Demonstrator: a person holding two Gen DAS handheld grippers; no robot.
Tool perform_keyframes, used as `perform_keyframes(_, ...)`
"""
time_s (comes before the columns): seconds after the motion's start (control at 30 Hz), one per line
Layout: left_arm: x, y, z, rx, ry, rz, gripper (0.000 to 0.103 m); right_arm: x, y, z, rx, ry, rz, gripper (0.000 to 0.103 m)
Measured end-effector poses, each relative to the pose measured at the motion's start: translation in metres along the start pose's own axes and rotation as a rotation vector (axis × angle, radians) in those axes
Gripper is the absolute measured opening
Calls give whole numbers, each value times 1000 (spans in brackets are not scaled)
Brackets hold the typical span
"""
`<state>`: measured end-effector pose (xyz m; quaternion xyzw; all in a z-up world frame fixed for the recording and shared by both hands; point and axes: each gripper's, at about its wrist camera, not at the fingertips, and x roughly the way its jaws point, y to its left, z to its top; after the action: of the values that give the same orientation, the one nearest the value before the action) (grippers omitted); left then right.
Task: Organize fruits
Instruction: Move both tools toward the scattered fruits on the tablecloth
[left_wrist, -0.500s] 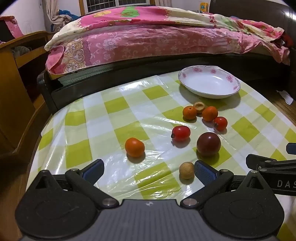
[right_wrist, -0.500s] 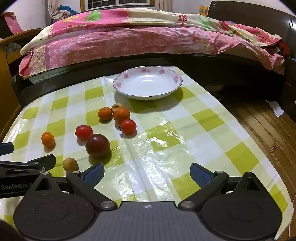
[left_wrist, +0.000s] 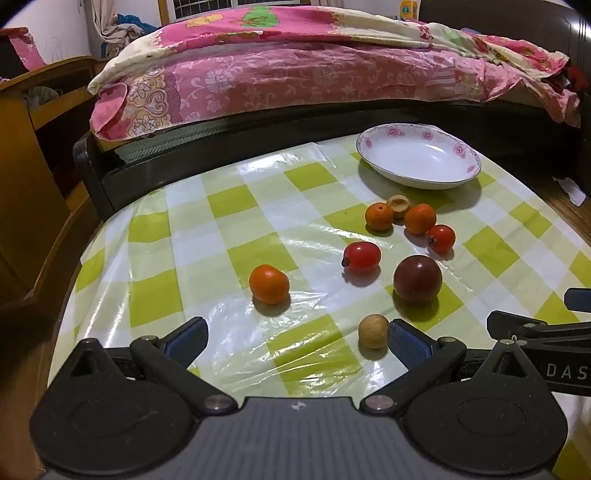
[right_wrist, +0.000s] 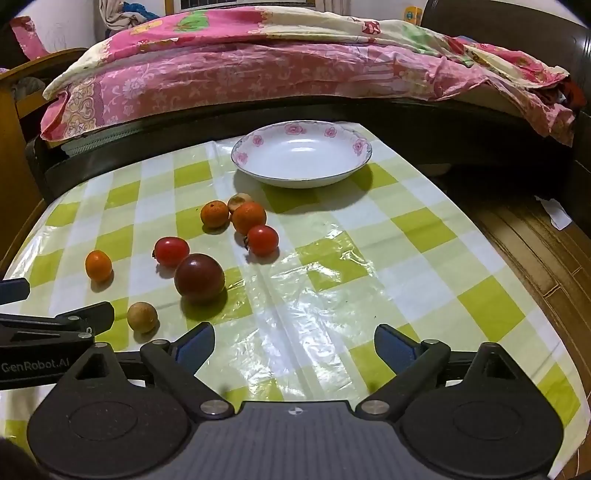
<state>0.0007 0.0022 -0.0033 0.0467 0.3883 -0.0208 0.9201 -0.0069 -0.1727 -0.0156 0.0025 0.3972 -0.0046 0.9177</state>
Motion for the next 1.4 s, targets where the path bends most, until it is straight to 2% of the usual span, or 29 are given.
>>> perform_keyframes(1.4,16,-7,-6,23,34,-58,103,12,-1,-7,27,62,24,81)
